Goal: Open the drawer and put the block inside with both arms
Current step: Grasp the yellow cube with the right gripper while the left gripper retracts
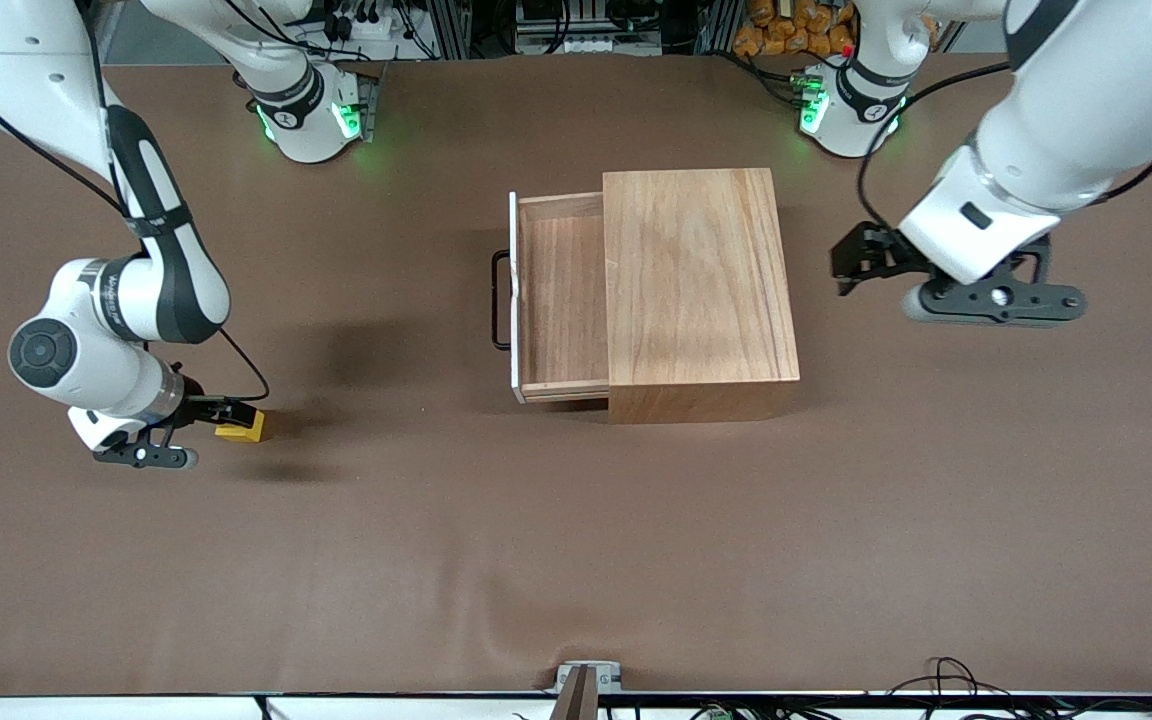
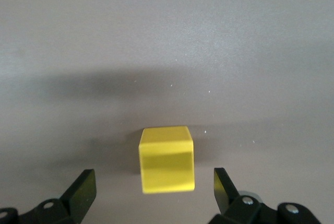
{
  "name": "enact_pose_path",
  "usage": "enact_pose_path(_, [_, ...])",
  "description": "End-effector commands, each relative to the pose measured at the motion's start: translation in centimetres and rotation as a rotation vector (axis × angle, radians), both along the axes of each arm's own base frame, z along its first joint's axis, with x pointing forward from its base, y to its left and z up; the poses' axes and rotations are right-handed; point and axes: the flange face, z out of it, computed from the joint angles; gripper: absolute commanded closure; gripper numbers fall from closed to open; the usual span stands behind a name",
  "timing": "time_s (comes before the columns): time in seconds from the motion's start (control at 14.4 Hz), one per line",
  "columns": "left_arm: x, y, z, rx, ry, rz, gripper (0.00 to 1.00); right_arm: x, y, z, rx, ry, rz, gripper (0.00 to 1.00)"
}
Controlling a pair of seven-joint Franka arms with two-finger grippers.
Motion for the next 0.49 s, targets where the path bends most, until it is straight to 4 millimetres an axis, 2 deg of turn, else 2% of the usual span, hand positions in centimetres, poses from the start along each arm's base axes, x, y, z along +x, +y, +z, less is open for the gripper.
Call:
enact_pose_path(0.0, [-1.9, 4.1, 3.5, 0.046, -0.031, -0.066, 0.00, -0.3, -2.0, -2.3, -0.001, 0.022, -0.017, 0.00])
enact_pose_path(0.14, [-2.7, 5.3, 4.6, 0.046, -0.020, -0.062, 0.00, -0.3, -2.0, -3.5, 0.003, 0.028, -0.021, 0.00])
enact_pose_path(0.21, [-2.8, 7.8, 5.4, 0.034, -0.026, -0.034, 0.00, -0.4, -2.1, -4.3, 0.005, 0.036, -0.025, 0.00])
enact_pose_path(0.35, [-2.6, 11.9, 5.4, -0.046, 0.003, 0.031, 0.00, -0.7, -1.8, -5.7, 0.016, 0.050, -0.032, 0.00])
enact_pose_path(0.42, [-3.1, 13.3, 5.2, -0.060, 0.035, 0.073, 0.00, -0.8, -1.6, -5.9, 0.024, 0.054, -0.038, 0.09])
